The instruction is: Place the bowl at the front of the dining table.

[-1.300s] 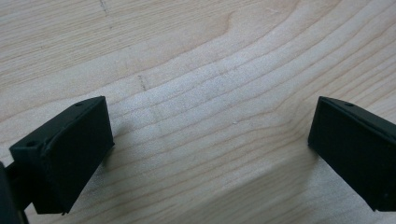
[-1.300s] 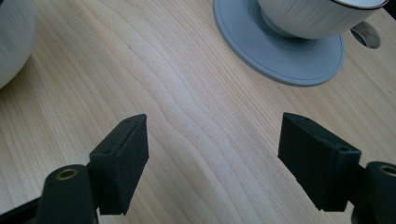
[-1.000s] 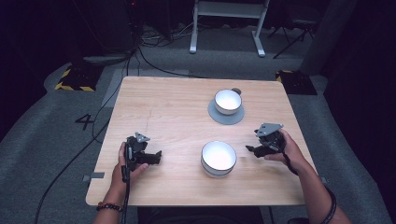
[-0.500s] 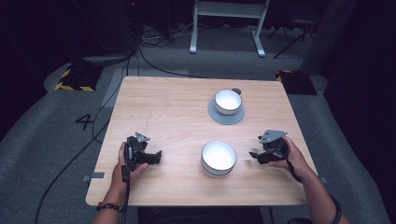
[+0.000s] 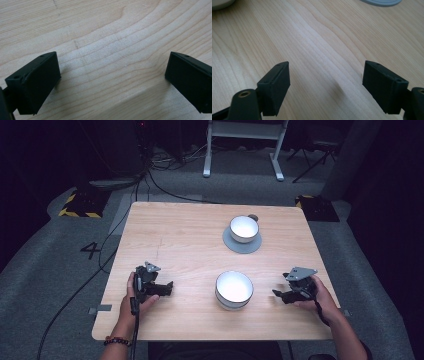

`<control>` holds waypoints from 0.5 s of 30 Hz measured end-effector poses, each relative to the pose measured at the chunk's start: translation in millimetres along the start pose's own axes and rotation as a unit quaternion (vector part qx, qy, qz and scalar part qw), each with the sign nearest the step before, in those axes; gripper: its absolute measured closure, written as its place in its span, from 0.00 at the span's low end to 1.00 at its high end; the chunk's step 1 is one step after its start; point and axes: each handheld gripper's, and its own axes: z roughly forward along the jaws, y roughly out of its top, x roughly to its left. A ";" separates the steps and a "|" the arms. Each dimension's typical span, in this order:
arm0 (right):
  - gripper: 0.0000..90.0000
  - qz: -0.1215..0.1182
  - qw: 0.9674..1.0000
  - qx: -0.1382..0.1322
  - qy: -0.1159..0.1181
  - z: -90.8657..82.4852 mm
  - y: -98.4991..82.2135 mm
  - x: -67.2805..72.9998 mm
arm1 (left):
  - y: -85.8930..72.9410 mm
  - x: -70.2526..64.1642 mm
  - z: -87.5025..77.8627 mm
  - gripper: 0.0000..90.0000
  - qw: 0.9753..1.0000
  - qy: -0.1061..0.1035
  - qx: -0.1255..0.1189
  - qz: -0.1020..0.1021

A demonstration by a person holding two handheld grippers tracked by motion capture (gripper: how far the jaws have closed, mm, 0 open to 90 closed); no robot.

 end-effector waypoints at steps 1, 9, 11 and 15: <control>0.24 0.000 1.000 -0.001 -0.002 -1.1 -1.6 0.2 | 0.1 0.1 0.1 0.00 1.000 0.001 0.000 0.001; 0.23 0.020 1.000 -0.008 0.004 -5.8 -13.5 1.0 | 0.1 0.1 0.1 0.00 1.000 0.000 0.000 0.000; 0.23 0.029 0.999 -0.017 0.004 -5.4 -17.1 -0.1 | 0.1 0.1 0.1 0.00 1.000 -0.001 0.000 0.000; 0.22 0.037 0.999 -0.021 0.005 -7.0 -26.5 -5.2 | 0.1 0.1 0.1 0.00 1.000 0.000 0.000 0.001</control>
